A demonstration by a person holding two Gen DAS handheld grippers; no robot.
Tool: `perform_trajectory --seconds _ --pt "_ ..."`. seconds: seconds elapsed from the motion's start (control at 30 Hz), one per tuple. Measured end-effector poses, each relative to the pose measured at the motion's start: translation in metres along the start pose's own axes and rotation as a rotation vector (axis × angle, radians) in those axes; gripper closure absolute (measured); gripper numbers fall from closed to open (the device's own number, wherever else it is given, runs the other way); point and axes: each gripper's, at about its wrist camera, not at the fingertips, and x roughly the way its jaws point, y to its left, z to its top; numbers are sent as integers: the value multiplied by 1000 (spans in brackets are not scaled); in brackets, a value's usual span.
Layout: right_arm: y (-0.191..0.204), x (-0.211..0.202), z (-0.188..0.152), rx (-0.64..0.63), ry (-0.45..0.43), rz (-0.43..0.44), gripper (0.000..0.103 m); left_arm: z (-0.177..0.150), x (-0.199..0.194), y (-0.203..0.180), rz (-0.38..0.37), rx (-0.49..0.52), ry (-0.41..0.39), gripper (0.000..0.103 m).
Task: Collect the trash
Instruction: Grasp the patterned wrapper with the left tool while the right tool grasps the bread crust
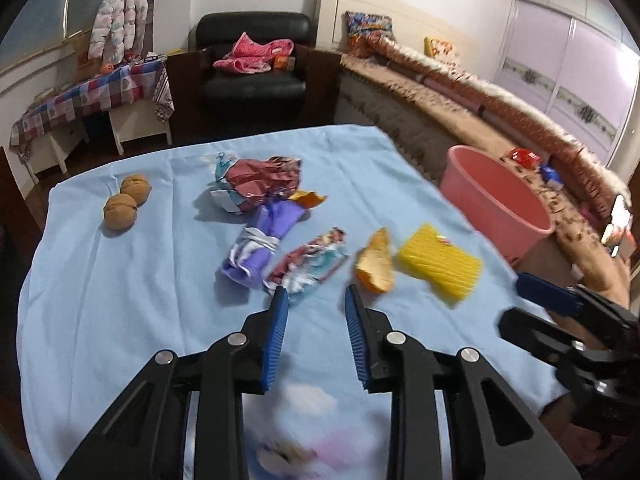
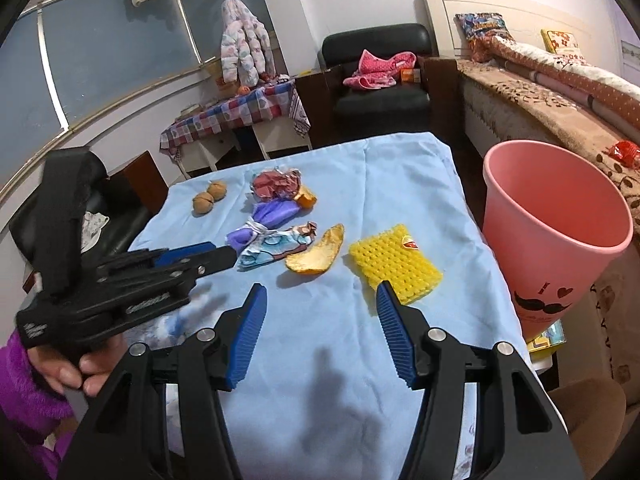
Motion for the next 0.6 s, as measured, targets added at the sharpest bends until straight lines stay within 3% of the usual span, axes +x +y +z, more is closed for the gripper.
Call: perform_trajectory --seconds 0.33,0.37,0.4,0.43,0.6 --pt "2 35 7 -4 76 39 45 8 42 16 -50 -13 93 75" --pt "3 39 8 -1 85 42 45 7 44 16 -49 -13 97 78" --pt "3 41 9 1 90 46 45 6 47 18 -42 -12 106 91" --pt "4 43 10 5 93 50 45 5 49 19 -42 -16 113 94" --pt "8 59 19 19 121 75 45 -1 36 32 -78 -84 93 96"
